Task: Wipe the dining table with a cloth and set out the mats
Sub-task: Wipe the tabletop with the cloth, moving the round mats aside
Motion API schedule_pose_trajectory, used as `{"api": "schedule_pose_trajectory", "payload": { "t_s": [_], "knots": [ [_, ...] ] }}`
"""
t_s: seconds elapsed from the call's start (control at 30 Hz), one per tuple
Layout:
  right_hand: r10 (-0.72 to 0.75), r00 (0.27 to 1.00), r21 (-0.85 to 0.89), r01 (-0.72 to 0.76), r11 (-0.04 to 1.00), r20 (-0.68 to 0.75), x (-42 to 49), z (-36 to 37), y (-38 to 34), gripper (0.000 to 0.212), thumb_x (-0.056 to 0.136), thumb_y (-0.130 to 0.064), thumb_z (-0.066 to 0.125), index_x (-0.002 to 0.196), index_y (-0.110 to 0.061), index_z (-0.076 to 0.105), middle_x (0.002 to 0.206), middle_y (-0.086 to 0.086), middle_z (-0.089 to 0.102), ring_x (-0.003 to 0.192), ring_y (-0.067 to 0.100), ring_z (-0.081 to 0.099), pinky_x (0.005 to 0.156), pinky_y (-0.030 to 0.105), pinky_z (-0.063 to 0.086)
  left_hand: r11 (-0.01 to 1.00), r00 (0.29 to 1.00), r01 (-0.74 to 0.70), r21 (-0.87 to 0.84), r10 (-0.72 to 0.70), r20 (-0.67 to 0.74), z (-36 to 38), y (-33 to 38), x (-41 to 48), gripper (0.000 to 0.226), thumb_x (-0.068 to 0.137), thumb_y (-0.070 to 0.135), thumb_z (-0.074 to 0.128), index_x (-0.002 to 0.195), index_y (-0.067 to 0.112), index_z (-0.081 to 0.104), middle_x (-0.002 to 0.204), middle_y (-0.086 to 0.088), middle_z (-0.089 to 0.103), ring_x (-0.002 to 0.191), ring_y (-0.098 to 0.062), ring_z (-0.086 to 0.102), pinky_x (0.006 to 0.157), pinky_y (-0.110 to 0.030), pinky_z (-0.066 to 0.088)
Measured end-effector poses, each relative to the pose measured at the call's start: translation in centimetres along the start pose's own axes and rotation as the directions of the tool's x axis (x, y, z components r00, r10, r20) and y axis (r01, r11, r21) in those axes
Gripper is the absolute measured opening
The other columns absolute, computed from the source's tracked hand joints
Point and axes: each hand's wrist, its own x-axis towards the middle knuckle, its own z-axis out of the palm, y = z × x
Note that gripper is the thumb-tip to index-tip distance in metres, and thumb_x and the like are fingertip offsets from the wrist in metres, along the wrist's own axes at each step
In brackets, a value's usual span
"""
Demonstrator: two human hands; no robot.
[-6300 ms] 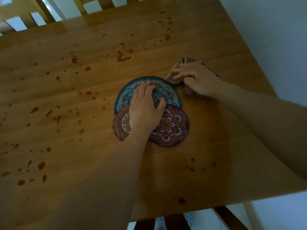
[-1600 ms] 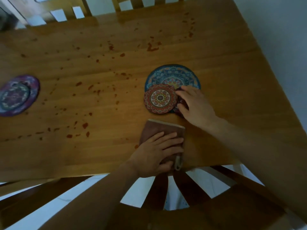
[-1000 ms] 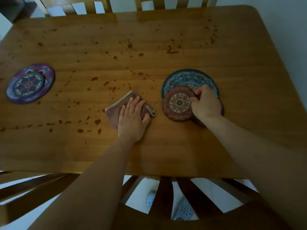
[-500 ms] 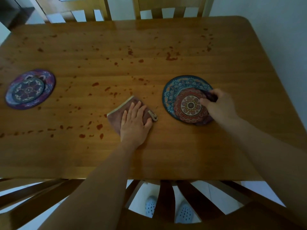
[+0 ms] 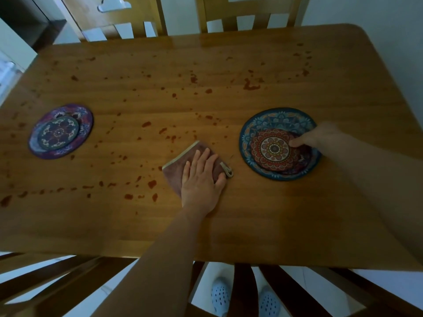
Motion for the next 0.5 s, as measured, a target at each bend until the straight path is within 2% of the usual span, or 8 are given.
{"api": "schedule_pose_trajectory", "payload": {
  "t_s": [0.1, 0.17, 0.23, 0.3, 0.4, 0.47, 0.5],
  "knots": [
    [-0.016, 1.000, 0.063, 0.016, 0.998, -0.007, -0.5, 0.2, 0.7, 0.090, 0.057, -0.034, 0.093, 0.129, -0.001, 0.050, 0.130, 0.018, 0.056, 0.117, 0.038, 0.055, 0.091, 0.047, 0.051, 1.000, 1.000, -0.003, -0.002, 0.003, -0.008, 0.0, 0.1, 0.0, 0.055, 0.099, 0.045, 0.039, 0.151, 0.031, 0.027, 0.163, 0.011, 0.013, 0.150, -0.010, -0.003, 0.118, -0.031, -0.011],
    [-0.006, 1.000, 0.201, 0.006, 0.980, 0.000, -1.0, 0.3, 1.2, 0.082, 0.059, -0.026, 0.093, 0.126, -0.001, 0.053, 0.127, 0.018, 0.059, 0.115, 0.036, 0.057, 0.093, 0.046, 0.051, 1.000, 1.000, -0.005, -0.001, 0.005, -0.006, -0.1, 0.1, -0.1, 0.056, 0.100, 0.045, 0.039, 0.152, 0.031, 0.027, 0.163, 0.011, 0.012, 0.150, -0.010, -0.003, 0.118, -0.031, -0.011],
    [0.040, 0.999, 0.311, -0.043, 0.950, 0.016, -1.5, -0.1, 2.3, 0.079, 0.060, -0.018, 0.092, 0.126, 0.000, 0.053, 0.127, 0.018, 0.059, 0.116, 0.036, 0.056, 0.093, 0.043, 0.049, 1.000, 1.000, -0.004, 0.001, 0.004, -0.002, -0.1, 0.2, -0.1, 0.056, 0.100, 0.046, 0.039, 0.152, 0.031, 0.026, 0.163, 0.011, 0.012, 0.150, -0.010, -0.003, 0.118, -0.031, -0.010],
    [0.126, 0.990, 0.305, -0.141, 0.942, 0.068, -1.9, -0.8, 4.1, 0.080, 0.064, -0.015, 0.089, 0.130, 0.002, 0.048, 0.135, 0.019, 0.053, 0.123, 0.038, 0.050, 0.097, 0.046, 0.045, 1.000, 1.000, 0.005, 0.001, -0.005, -0.001, -0.1, 0.2, -0.1, 0.056, 0.099, 0.047, 0.039, 0.152, 0.031, 0.026, 0.163, 0.012, 0.012, 0.150, -0.010, -0.003, 0.118, -0.031, -0.010],
    [0.231, 0.957, 0.202, -0.264, 0.943, 0.173, -2.6, -2.4, 6.3, 0.086, 0.071, -0.014, 0.085, 0.141, 0.001, 0.037, 0.149, 0.019, 0.038, 0.135, 0.039, 0.036, 0.105, 0.051, 0.037, 1.000, 1.000, 0.014, -0.001, -0.014, 0.000, -0.1, 0.2, -0.1, 0.056, 0.099, 0.047, 0.038, 0.152, 0.032, 0.026, 0.163, 0.012, 0.012, 0.150, -0.010, -0.003, 0.118, -0.031, -0.011],
    [0.184, 0.981, -0.087, -0.178, 0.980, 0.058, -3.0, -3.1, 6.4, 0.101, 0.072, -0.025, 0.085, 0.149, -0.003, 0.022, 0.157, 0.020, 0.022, 0.142, 0.039, 0.023, 0.111, 0.051, 0.030, 1.000, 1.000, 0.015, -0.001, -0.015, -0.005, 0.0, 0.2, 0.0, 0.056, 0.099, 0.048, 0.038, 0.152, 0.032, 0.026, 0.163, 0.012, 0.012, 0.150, -0.009, -0.003, 0.116, -0.029, -0.014],
    [0.066, 0.997, -0.247, -0.070, 0.967, -0.026, -3.5, -3.0, 5.9, 0.104, 0.075, -0.031, 0.083, 0.151, -0.007, 0.015, 0.158, 0.020, 0.016, 0.144, 0.040, 0.018, 0.112, 0.052, 0.026, 1.000, 1.000, 0.017, 0.000, -0.017, -0.010, 0.0, 0.4, 0.1, 0.056, 0.099, 0.049, 0.037, 0.152, 0.032, 0.026, 0.162, 0.013, 0.013, 0.150, -0.009, -0.003, 0.115, -0.028, -0.015]
  ]
}}
